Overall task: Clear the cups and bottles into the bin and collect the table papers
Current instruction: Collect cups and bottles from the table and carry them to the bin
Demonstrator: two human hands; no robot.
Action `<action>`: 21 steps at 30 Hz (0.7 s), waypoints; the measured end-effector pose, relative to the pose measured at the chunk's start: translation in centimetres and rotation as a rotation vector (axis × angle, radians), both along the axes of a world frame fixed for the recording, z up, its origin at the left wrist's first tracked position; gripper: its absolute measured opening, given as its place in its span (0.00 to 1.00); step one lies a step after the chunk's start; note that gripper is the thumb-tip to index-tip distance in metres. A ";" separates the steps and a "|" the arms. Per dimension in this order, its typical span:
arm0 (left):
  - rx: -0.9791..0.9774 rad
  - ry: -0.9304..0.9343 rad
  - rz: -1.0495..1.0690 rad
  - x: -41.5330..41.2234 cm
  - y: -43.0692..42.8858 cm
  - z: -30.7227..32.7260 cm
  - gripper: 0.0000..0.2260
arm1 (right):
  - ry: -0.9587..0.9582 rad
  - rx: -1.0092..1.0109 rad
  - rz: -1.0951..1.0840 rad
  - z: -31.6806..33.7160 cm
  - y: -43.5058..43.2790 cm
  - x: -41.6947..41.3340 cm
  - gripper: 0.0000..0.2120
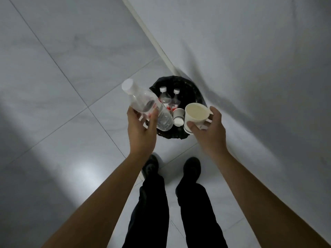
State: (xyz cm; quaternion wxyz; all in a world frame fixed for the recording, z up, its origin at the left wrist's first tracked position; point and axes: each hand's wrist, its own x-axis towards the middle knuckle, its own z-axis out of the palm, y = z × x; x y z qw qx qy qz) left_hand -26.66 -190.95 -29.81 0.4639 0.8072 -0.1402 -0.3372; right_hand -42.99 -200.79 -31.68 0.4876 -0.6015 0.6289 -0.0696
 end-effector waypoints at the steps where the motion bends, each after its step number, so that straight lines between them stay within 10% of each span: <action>1: 0.027 -0.004 -0.018 0.0 -0.2 -2.3 0.24 | 0.026 0.000 0.024 -2.4 -0.5 0.1 0.41; 13: 0.503 0.066 -0.171 1.4 -3.1 -18.4 0.29 | 0.177 0.050 0.262 -16.9 -3.8 1.0 0.43; 21: 0.450 -0.216 -0.460 0.2 3.8 -8.3 0.26 | 0.199 0.036 0.324 -8.2 -0.9 0.2 0.32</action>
